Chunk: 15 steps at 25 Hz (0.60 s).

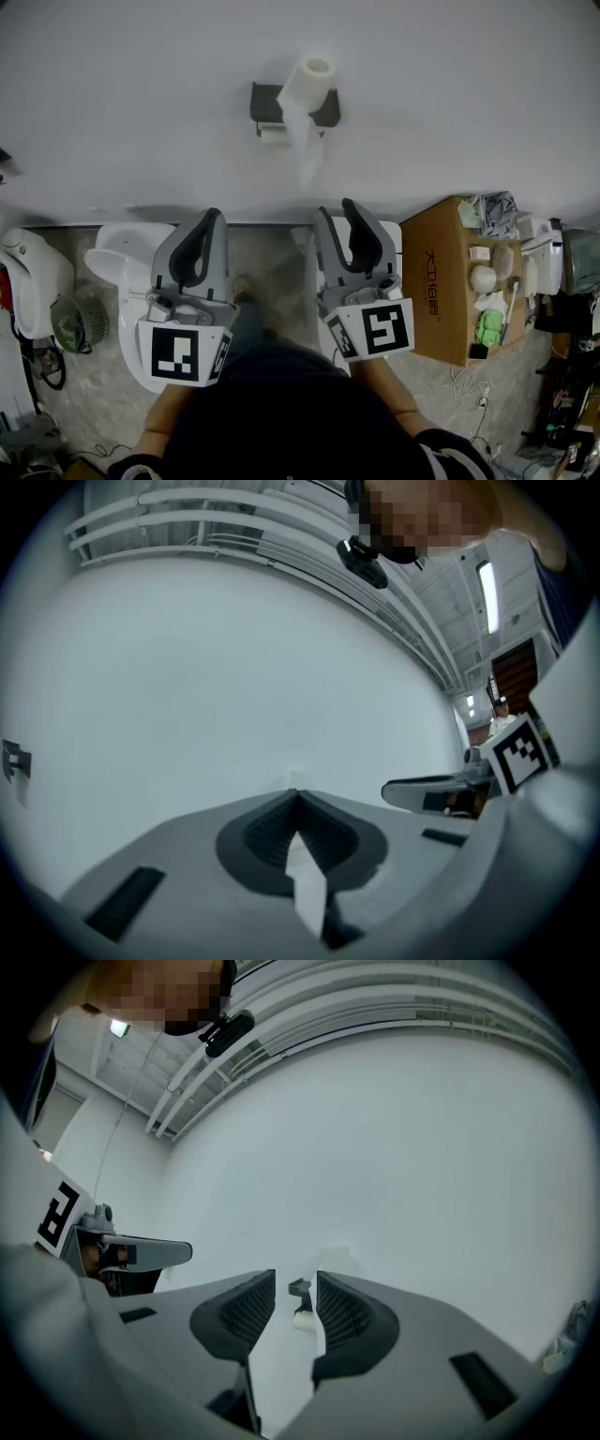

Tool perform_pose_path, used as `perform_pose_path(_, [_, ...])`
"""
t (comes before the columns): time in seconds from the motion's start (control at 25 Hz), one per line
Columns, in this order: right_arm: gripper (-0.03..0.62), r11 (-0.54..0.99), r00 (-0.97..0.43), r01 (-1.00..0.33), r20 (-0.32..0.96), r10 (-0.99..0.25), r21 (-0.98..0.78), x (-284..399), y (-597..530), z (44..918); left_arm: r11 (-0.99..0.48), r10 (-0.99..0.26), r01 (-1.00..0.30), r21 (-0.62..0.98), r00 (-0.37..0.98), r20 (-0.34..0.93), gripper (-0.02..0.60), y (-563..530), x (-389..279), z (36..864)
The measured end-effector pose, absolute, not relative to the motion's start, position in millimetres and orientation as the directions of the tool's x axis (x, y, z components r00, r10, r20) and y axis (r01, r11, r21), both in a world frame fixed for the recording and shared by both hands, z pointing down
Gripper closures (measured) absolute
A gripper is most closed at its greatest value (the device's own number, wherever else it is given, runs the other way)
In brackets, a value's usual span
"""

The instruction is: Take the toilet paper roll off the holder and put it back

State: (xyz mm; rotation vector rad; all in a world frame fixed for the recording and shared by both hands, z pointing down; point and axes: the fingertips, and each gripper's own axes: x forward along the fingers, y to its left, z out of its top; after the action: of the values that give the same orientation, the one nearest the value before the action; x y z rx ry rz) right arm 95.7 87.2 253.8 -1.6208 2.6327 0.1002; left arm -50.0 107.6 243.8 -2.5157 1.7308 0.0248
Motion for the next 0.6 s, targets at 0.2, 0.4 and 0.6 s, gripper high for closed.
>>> perform_pose_path(0.2, [0.456, 0.447, -0.449, -0.893, -0.076, -0.89, 0.041, 91, 74, 255, -0.345, -0.934, -0.937, -0.055, 0.349, -0.077, 0.58, 91, -59, 244])
perform_pose_path(0.4, [0.454, 0.424, -0.426, -0.905, -0.083, -0.901, 0.042, 89, 40, 254, -0.365, -0.925, -0.929, -0.069, 0.37, -0.089, 0.58, 55, -60, 241])
perform_pose_path(0.6, [0.455, 0.407, -0.41, -0.912, -0.088, -0.908, 0.049, 87, -4, 249, -0.398, -0.909, -0.914, -0.077, 0.404, -0.104, 0.58, 6, -57, 231])
